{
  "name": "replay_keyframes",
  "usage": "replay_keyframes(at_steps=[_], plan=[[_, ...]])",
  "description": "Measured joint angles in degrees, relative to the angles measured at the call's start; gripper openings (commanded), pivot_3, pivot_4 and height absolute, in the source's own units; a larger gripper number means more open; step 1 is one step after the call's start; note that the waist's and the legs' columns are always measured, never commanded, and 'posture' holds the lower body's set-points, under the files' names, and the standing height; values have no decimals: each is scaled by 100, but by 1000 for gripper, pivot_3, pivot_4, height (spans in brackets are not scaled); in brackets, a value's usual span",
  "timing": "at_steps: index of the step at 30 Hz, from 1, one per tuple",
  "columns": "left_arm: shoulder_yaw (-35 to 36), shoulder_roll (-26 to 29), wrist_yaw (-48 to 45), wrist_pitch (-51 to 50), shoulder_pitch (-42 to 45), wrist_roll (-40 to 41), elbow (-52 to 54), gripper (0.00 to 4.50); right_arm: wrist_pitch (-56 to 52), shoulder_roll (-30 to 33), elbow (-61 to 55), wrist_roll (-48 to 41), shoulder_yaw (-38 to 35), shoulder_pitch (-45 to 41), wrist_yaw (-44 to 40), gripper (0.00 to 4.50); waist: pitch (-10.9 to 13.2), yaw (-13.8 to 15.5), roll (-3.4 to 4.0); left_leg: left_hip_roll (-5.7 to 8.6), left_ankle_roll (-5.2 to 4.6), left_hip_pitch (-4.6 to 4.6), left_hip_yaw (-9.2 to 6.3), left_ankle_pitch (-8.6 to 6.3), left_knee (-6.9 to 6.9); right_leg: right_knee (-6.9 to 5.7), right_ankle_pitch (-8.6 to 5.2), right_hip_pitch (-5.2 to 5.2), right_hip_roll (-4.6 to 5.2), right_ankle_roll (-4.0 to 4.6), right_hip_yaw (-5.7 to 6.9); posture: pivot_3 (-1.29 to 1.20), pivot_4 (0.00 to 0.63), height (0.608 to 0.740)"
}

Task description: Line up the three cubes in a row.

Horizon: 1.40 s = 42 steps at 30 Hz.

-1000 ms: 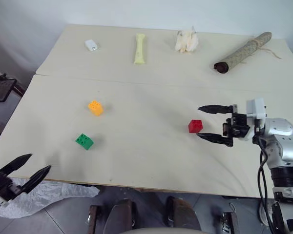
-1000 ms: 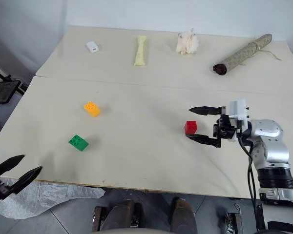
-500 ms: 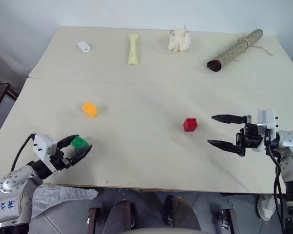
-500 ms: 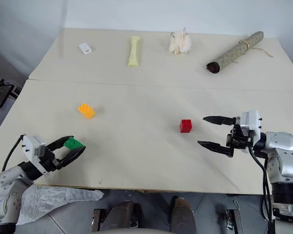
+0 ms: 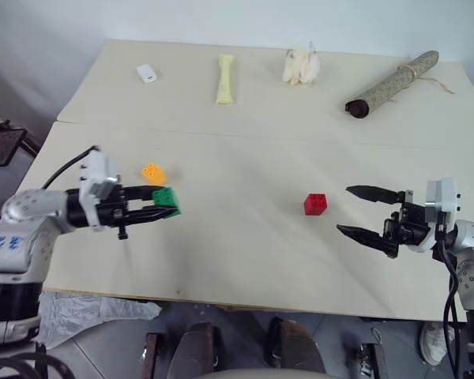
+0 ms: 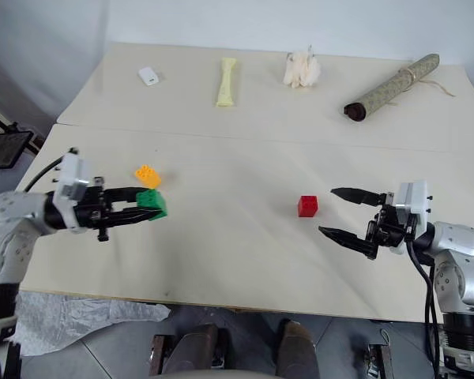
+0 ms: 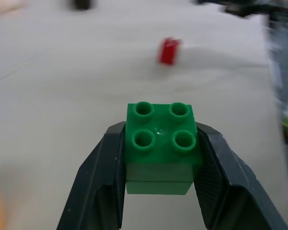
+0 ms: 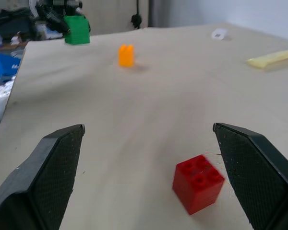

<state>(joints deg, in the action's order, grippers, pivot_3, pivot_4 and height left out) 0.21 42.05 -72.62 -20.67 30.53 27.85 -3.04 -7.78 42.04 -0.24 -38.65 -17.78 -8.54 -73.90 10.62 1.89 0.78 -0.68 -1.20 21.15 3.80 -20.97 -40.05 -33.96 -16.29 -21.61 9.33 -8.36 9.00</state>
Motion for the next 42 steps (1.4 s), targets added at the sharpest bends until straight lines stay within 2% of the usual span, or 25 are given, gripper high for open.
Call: replay_keyframes(at_steps=[4, 8, 12, 16, 23, 25, 26, 30, 35, 40, 42], plan=[[-1068, -1069, -262, 981, 1228, -933, -1641, 1504, -103, -37, -169, -118, -121, 205, 101, 4500, 1, -4, -9, 2, -3, 6, 7, 1, -2, 7, 1, 0, -3, -3, 0, 0, 150, 740], [-1395, -1964, -187, 2200, 2253, -1686, -3918, 1504, -115, -107, -301, -137, -225, 518, 237, 4500, 5, -70, -16, -1, -4, 6, 13, 1, 6, 10, 1, -4, -6, -3, 0, 0, 150, 740], [-1415, -2447, -121, 2999, 2831, -2060, -5265, 1504, -97, -142, -485, -135, -309, 800, 347, 4500, 9, -58, -23, -1, -6, 9, 15, 1, 4, 10, 1, -7, -5, -4, 0, 0, 150, 740], [-1358, -2598, -119, 3463, 3153, -2304, -6033, 1504, -95, -222, -735, -141, -423, 1081, 496, 4500, 12, -46, -26, -1, -9, 10, 14, 0, 1, 9, 2, -7, -4, -6, -1, 0, 150, 740], [-1131, -2773, -24, 3700, 3308, -2500, -6502, 3713, -92, -287, -881, -149, -477, 1260, 602, 4500, 12, -42, -27, -1, -10, 12, 10, 0, 0, 8, 3, -7, -4, -6, -1, 0, 150, 740], [-951, -2791, -64, 3697, 3317, -2459, -6488, 4378, -90, -318, -881, -149, -477, 1262, 602, 4500, 12, -46, -27, -1, -10, 11, 10, 0, 0, 8, 3, -7, -4, -6, -1, 0, 150, 740], [-883, -2789, -113, 3696, 3317, -2413, -6458, 4475, -90, -329, -881, -148, -477, 1262, 600, 4500, 12, -48, -27, -1, -10, 11, 10, 0, 0, 9, 3, -7, -4, -6, -1, 0, 150, 740], [-683, -2477, -708, 3637, 2727, -2089, -5125, 4475, -83, -382, -826, -134, -360, 1103, 527, 4500, 12, -90, -26, -6, -10, 6, 12, 1, 0, 7, 3, -7, -5, -6, -4, 0, 150, 740], [-181, -2046, -653, 2939, 1549, -1341, -2997, 4475, -45, -518, -452, -65, -124, 747, 439, 4500, 12, -174, -26, -9, -9, 6, 1, 1, -8, -2, 3, -6, -4, -6, -5, 0, 150, 740], [735, -1440, 253, 2178, 31, -662, -695, 4475, 50, -682, 102, 112, 213, 19, 351, 4500, 10, -205, -22, -12, -8, -5, -24, 1, -6, -6, 3, -4, -3, -5, -14, 0, 150, 740], [1460, -1280, 857, 2006, -808, -499, -138, 4475, 160, -791, 280, 211, 415, -197, 210, 4500, 10, -227, -22, -14, -9, -14, -30, 1, -3, -6, 2, -3, -2, -6, -26, 0, 150, 740]])
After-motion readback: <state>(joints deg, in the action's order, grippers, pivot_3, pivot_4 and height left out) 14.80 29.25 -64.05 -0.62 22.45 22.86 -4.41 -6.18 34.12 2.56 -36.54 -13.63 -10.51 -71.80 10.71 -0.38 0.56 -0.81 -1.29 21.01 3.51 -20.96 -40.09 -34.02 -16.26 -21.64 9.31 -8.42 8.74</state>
